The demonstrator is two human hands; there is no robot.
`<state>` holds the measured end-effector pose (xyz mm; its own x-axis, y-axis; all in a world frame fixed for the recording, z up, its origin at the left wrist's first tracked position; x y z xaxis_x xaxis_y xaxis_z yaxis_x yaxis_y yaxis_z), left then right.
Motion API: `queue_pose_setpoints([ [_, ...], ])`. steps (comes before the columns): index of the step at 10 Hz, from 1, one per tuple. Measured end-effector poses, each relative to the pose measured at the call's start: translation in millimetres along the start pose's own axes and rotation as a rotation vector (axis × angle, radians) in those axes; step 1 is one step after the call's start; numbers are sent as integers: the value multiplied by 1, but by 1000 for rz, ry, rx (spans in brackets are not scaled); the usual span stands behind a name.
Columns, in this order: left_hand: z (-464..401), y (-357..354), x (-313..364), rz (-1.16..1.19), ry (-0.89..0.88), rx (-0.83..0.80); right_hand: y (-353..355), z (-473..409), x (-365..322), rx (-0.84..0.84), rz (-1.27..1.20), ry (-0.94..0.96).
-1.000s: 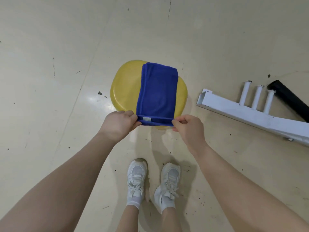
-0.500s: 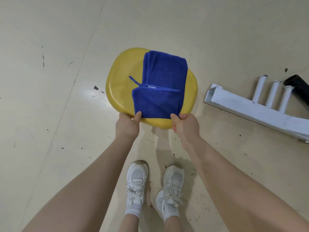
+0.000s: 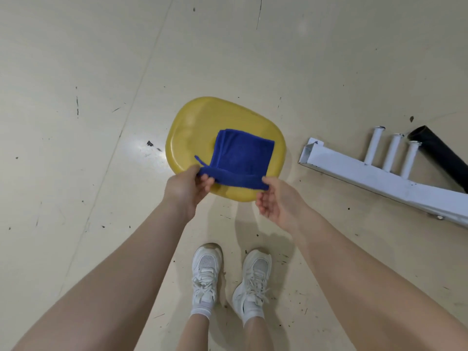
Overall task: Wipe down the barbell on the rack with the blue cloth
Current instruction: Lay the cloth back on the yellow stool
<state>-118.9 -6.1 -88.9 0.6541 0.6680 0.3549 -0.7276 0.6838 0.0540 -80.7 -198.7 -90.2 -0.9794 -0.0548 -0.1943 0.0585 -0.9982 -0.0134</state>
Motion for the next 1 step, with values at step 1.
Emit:
queue_pose_setpoints([
  [1, 10, -28, 29, -22, -102, -101, 11, 1, -32, 99, -30, 140],
])
Point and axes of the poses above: each hand's wrist, its own z-axis away from the middle knuckle, its own y-axis out of the back of the hand, x = y × z, the point moved 8 cm from there along -z, towards the middle knuckle, and after that the axes turned 1 degree about -z, right-handed, at the moved point
